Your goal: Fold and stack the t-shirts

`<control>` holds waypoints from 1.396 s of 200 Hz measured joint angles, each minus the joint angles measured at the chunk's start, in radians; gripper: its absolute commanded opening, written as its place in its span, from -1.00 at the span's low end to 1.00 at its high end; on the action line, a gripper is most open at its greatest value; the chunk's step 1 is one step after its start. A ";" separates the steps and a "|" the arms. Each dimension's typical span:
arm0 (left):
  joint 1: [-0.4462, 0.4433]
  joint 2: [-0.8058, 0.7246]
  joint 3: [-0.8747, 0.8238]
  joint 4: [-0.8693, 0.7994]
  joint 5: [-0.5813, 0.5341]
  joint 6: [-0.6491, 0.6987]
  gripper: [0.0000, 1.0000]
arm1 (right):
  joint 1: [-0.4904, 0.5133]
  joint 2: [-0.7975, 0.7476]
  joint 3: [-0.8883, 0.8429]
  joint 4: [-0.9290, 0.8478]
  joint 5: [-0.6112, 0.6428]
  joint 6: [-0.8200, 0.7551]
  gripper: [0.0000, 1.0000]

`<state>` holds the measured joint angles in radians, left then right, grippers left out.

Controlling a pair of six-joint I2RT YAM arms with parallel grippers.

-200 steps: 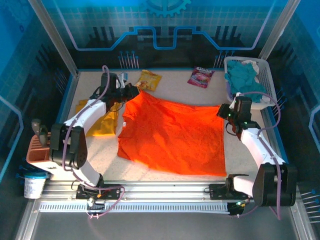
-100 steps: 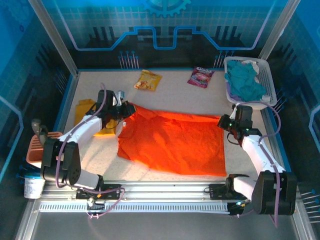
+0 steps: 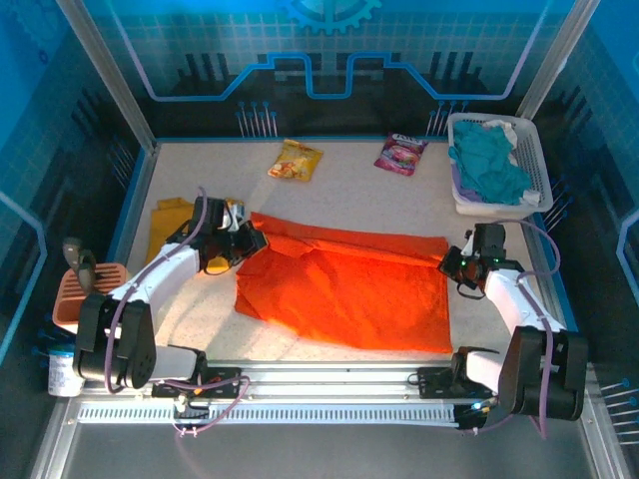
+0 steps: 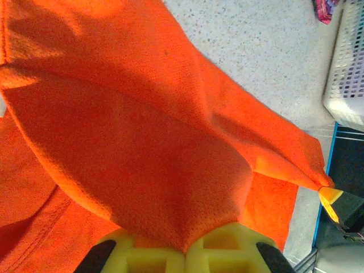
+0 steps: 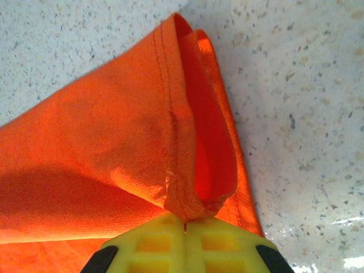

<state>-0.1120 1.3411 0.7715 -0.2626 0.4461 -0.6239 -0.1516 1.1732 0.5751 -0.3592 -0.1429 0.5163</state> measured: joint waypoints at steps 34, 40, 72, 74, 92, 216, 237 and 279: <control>0.000 -0.010 -0.051 -0.027 -0.002 0.001 -1.00 | 0.000 0.020 -0.005 0.000 -0.016 0.000 -1.00; 0.000 -0.010 -0.058 -0.033 -0.004 0.001 -1.00 | 0.000 0.027 -0.005 0.000 -0.018 0.000 -1.00; 0.000 -0.010 -0.077 -0.064 -0.008 0.005 -0.95 | 0.000 0.053 -0.005 -0.006 -0.019 0.000 -0.87; 0.000 -0.010 -0.077 -0.067 -0.008 0.005 -0.93 | 0.000 0.055 -0.005 -0.007 -0.019 0.000 -0.87; 0.000 -0.009 -0.077 -0.099 -0.019 0.024 -0.78 | 0.000 0.060 -0.004 -0.034 -0.019 0.000 -0.88; -0.002 0.051 0.231 -0.345 -0.163 0.129 0.09 | 0.040 -0.029 0.124 -0.140 0.034 -0.011 0.51; -0.036 0.147 0.325 -0.302 -0.160 0.122 0.07 | 0.080 0.020 0.167 -0.112 0.045 -0.008 0.44; -0.095 0.406 0.455 -0.236 -0.134 0.097 -0.11 | 0.164 0.216 0.237 -0.051 0.066 0.024 0.37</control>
<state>-0.2073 1.7466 1.2266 -0.4984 0.3119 -0.5266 0.0128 1.3891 0.8116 -0.4107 -0.0772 0.5407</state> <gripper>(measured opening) 0.460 0.694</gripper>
